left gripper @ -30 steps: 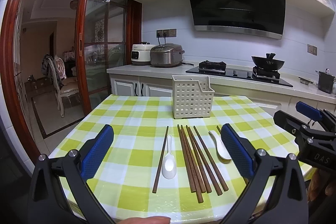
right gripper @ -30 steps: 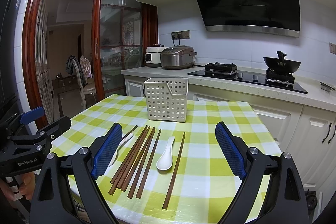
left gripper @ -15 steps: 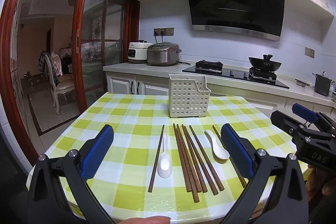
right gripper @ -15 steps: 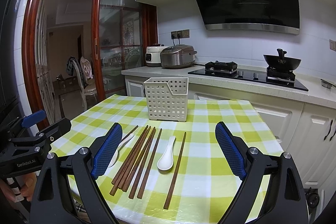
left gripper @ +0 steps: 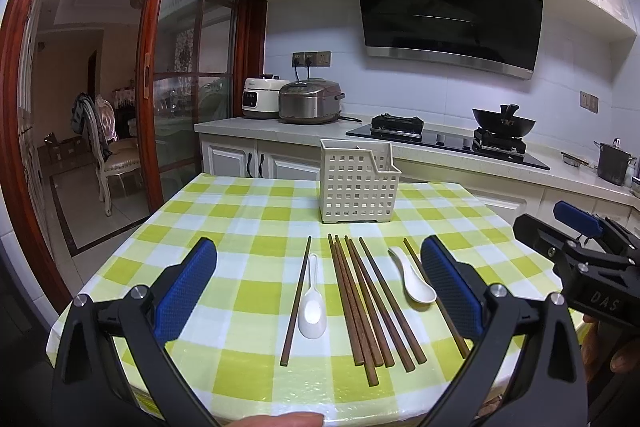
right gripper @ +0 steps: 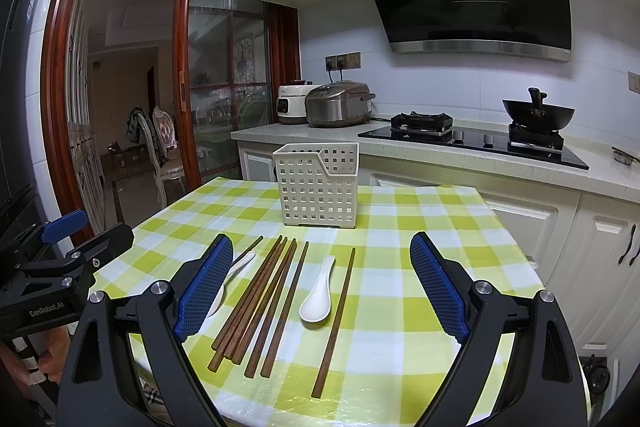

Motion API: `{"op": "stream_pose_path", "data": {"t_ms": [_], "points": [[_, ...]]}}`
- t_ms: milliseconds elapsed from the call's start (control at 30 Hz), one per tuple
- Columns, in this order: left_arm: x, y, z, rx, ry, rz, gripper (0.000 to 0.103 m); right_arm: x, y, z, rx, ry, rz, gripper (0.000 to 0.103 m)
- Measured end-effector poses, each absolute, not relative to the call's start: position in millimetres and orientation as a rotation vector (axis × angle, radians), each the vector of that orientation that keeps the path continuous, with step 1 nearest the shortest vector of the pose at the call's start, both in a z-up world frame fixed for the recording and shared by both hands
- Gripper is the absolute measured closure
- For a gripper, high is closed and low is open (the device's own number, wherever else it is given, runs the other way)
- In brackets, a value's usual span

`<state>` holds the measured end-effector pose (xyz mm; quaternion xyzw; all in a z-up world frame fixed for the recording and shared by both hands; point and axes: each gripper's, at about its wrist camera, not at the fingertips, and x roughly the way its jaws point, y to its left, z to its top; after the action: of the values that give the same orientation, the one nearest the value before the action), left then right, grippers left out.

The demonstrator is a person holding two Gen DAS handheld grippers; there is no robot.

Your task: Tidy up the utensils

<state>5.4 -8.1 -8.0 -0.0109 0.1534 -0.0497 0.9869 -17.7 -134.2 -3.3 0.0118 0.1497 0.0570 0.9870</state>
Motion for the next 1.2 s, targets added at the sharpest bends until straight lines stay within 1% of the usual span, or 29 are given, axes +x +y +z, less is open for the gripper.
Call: {"op": "stream_pose_path", "data": {"t_ms": [200, 333, 767, 833, 900, 1000, 1067, 1100, 1167, 1200], "points": [[11.3, -8.1, -11.1, -0.016, 0.329, -0.097, 0.004, -14.5, -135.3, -7.2, 0.033, 0.306, 0.103, 0.018], [31.3, -1.1, -15.9, -0.024, 0.409, -0.083, 0.004, -4.1, -143.1, -10.3, 0.064, 0.331, 0.079, 0.018], [125.9, 16.8, -81.1, 0.027, 0.775, -0.090, 0.004, 84.5, -160.8, -60.6, 0.082, 0.657, 0.027, 0.018], [139.8, 20.3, -89.4, 0.019, 0.815, -0.092, 0.005, 95.8, -158.0, -63.6, 0.067, 0.678, 0.039, 0.018], [149.1, 23.7, -92.2, -0.002, 0.817, -0.091, 0.005, 106.6, -153.1, -65.3, 0.055, 0.697, 0.059, 0.020], [162.5, 27.0, -93.6, 0.002, 0.846, -0.070, 0.005, 127.8, -144.4, -69.8, 0.049, 0.748, 0.088, 0.028], [176.8, 27.2, -95.3, 0.027, 0.892, -0.092, 0.005, 142.7, -136.8, -74.4, 0.053, 0.794, 0.111, 0.037], [182.9, 27.3, -95.6, 0.038, 0.913, -0.095, 0.005, 149.2, -132.7, -76.1, 0.051, 0.815, 0.121, 0.039], [191.8, 28.5, -93.8, 0.043, 0.928, -0.095, 0.005, 158.4, -125.7, -78.3, 0.039, 0.839, 0.137, 0.049], [194.4, 28.1, -91.9, 0.047, 0.927, -0.095, 0.004, 164.8, -119.9, -79.7, 0.021, 0.853, 0.146, 0.050]]}}
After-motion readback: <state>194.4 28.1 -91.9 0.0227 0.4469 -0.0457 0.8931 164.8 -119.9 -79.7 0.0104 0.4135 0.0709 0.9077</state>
